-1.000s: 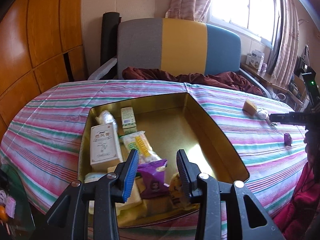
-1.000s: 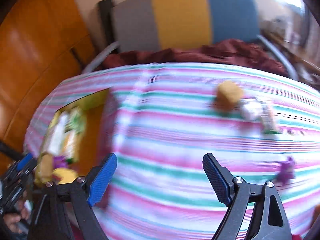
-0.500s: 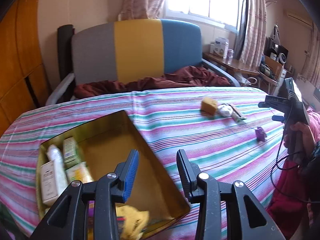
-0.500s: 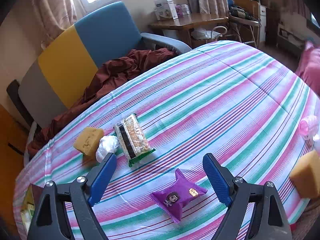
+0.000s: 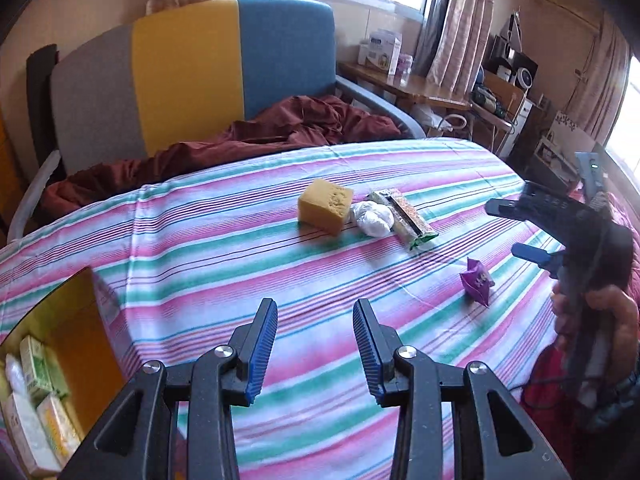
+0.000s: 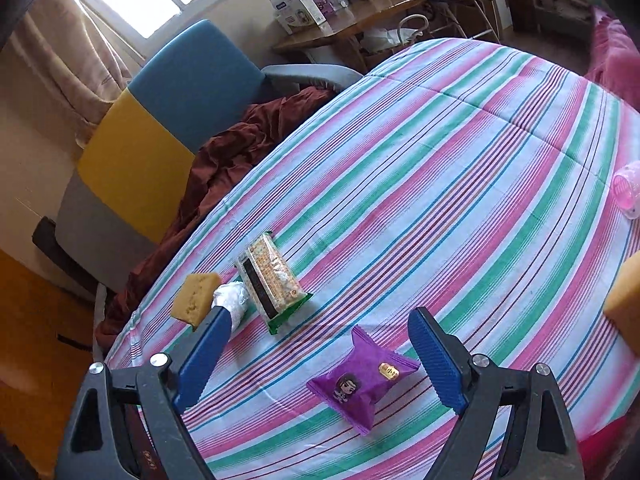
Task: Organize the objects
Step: 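Withdraw the right gripper from the gold box toward the table, then move the left gripper to the yellow sponge and grasp it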
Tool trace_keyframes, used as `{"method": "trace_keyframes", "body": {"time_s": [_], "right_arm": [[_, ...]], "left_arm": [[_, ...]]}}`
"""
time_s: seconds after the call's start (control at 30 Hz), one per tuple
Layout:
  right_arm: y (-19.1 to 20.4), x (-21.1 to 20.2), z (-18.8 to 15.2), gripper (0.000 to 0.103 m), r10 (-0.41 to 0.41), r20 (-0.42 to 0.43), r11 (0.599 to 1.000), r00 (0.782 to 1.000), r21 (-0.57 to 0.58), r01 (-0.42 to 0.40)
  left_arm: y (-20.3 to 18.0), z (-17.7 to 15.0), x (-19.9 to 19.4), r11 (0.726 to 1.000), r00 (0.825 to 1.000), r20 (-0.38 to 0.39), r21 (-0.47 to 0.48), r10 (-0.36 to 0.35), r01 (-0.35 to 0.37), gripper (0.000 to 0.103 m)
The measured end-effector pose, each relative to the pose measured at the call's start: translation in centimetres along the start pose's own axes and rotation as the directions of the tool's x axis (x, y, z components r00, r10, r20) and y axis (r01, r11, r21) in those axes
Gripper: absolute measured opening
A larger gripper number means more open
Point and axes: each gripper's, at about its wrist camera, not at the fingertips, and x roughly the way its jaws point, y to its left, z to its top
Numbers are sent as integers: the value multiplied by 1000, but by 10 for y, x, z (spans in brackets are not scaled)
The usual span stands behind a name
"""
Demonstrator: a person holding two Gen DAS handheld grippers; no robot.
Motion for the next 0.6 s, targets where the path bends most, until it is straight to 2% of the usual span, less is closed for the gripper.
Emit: {"method": "trace_keyframes", "body": {"time_s": [0.17, 0.27, 0.4, 0.6], "right_arm": [[5, 1, -3, 91, 40, -25, 999, 999, -18, -40], [8, 3, -5, 93, 59, -44, 998, 997, -28, -60], [10, 8, -7, 94, 80, -78, 996, 994, -37, -83], [14, 14, -9, 94, 94, -110, 994, 989, -52, -100]], "left_arm": [[-4, 30, 43, 999, 998, -51, 38, 31, -29, 39], [-6, 49, 73, 999, 996, -82, 42, 25, -22, 48], [-13, 70, 108, 995, 995, -95, 93, 38, -29, 69], [-22, 98, 151, 991, 994, -102, 129, 40, -27, 78]]}}
